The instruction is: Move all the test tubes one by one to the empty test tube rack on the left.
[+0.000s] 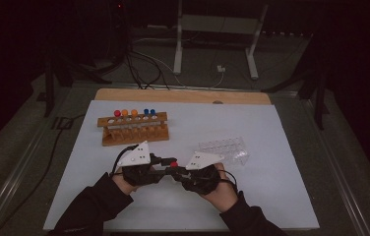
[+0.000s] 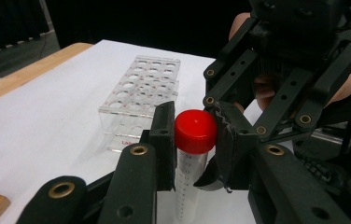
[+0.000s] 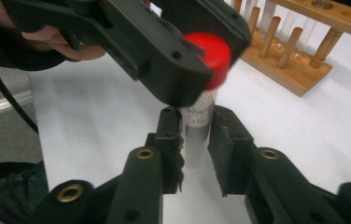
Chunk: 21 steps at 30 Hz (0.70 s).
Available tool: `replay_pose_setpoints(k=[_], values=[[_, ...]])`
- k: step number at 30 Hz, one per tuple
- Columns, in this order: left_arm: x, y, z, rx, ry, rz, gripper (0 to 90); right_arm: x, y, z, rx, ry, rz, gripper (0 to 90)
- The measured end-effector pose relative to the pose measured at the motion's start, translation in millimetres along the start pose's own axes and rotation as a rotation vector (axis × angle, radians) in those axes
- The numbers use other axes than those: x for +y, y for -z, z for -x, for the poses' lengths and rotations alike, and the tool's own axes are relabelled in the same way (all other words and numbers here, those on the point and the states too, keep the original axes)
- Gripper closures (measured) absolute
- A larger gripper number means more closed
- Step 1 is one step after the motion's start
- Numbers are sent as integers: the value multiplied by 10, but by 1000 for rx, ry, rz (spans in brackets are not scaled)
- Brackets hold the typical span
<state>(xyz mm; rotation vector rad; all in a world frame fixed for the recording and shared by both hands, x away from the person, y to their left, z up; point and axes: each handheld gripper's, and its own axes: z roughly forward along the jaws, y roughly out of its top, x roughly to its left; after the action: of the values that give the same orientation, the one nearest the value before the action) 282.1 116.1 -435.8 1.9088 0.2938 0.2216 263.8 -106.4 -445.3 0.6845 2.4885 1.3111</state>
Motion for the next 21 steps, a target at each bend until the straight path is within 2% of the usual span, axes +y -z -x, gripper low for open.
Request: replay_pose_setpoints(k=[3, 10, 16, 17, 18, 21], values=[[31, 49, -8, 36, -14, -10, 718, -3, 32, 30, -12, -15, 18, 595], [34, 262, -144, 139, 7, -15, 718, 31, 140, 101, -27, -63, 70, 196], [28, 521, -279, 238, 20, -25, 719, 45, 165, 117, -43, -88, 85, 20], [27, 570, -303, 255, 21, -31, 719, 45, 171, 129, -9, -98, 84, 0], [24, 618, -323, 280, 20, -35, 719, 46, 178, 137, 4, -102, 87, 0], [1, 765, -394, 330, 32, -41, 719, 45, 194, 139, 14, -99, 94, 0]])
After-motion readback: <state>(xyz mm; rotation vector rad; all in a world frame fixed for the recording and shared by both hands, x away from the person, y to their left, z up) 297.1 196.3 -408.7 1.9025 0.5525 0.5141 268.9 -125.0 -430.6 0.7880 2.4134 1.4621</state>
